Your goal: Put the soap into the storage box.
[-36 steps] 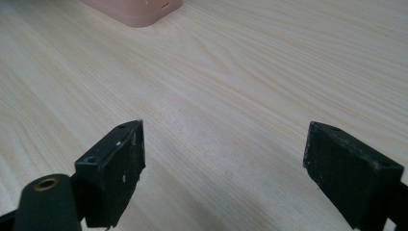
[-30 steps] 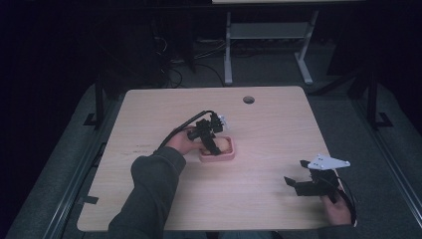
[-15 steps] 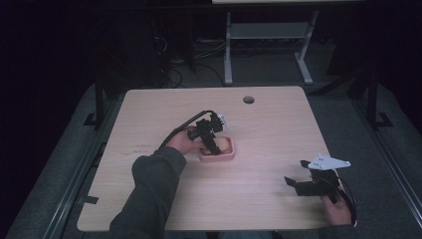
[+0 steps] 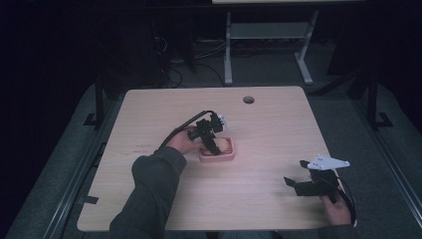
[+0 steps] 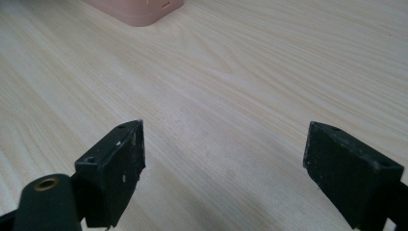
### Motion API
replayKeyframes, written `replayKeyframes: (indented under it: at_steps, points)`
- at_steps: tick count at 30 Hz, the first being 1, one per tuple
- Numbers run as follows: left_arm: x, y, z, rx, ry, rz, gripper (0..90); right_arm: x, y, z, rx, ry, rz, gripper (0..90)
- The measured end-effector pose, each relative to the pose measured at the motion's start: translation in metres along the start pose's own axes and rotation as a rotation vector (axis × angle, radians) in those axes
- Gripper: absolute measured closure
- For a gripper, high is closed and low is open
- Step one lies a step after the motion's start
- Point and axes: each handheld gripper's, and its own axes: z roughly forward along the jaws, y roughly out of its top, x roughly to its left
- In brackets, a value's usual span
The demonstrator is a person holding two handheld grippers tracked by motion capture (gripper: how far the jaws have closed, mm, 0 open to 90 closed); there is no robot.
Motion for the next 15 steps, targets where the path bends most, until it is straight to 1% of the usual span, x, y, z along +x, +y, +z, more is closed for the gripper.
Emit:
replayKeyframes:
  at_steps: [1,2,3,5,8,11,13,15]
  points:
    - [0.000,0.000,-0.002,-0.008,-0.003,-0.002,28.2,0.000,0.000,0.000,-0.002,0.000,-0.003,14.1]
    - [0.000,0.000,-0.002,-0.008,-0.003,-0.002,28.3,0.000,0.000,0.000,-0.002,0.000,-0.003,14.1]
    - [-0.002,0.001,-0.005,-0.020,-0.004,0.000,29.1,0.000,0.000,0.000,0.000,0.000,0.002,14.1]
    - [-0.003,0.000,-0.009,-0.023,0.003,0.009,28.6,0.000,0.000,0.000,0.000,0.000,0.001,14.1]
    - [-0.005,-0.001,-0.012,-0.026,0.010,0.009,28.2,0.000,0.000,0.000,-0.001,-0.001,-0.002,14.1]
    - [-0.012,-0.003,-0.020,-0.028,0.022,0.017,27.9,0.000,0.001,0.000,0.001,-0.003,0.004,14.1]
    - [-0.015,-0.005,-0.022,-0.028,0.025,0.022,26.8,0.001,0.001,0.001,0.000,-0.001,0.005,14.1]
    - [-0.016,-0.007,-0.025,-0.035,0.022,0.019,26.9,0.001,0.001,0.001,0.002,-0.003,0.000,14.1]
